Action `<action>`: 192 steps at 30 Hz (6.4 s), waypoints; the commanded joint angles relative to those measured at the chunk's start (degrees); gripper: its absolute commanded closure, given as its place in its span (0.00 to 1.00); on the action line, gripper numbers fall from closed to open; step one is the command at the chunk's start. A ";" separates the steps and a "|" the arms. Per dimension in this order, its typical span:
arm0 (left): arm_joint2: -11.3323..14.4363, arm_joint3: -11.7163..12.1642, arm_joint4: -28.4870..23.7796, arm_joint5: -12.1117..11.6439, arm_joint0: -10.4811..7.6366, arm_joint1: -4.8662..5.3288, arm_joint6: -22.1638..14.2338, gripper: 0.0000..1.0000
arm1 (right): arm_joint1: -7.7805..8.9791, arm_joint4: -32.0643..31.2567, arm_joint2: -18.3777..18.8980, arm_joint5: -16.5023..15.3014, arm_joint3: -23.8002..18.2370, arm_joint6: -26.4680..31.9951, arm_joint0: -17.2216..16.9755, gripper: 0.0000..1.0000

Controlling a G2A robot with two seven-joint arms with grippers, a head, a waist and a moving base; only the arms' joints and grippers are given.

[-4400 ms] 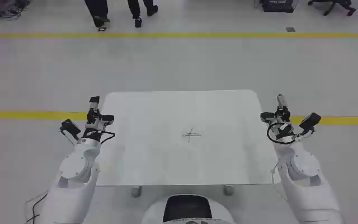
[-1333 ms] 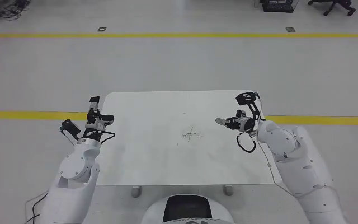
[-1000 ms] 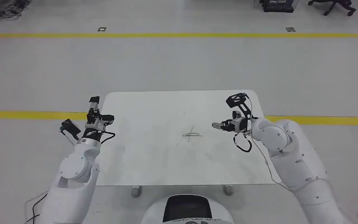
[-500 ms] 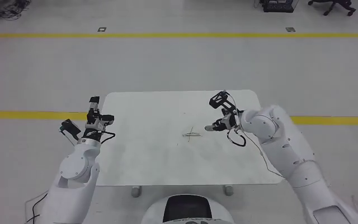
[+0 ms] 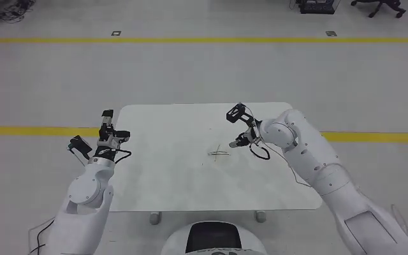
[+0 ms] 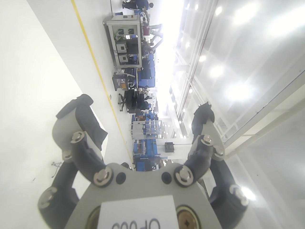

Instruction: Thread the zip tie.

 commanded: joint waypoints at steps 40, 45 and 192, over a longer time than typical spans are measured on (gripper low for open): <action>0.00 0.00 0.00 0.00 0.00 0.00 0.00 0.00 | -8.23 12.52 -39.42 -2.87 20.38 -8.35 24.93 0.00; 0.00 0.00 0.00 0.00 0.00 0.00 0.00 0.00 | -9.42 16.51 -42.80 -2.87 23.60 -10.76 26.55 0.00; 0.00 0.00 0.00 0.00 0.00 0.00 0.00 0.00 | -25.64 12.50 -41.57 -2.87 55.79 -22.87 17.77 1.00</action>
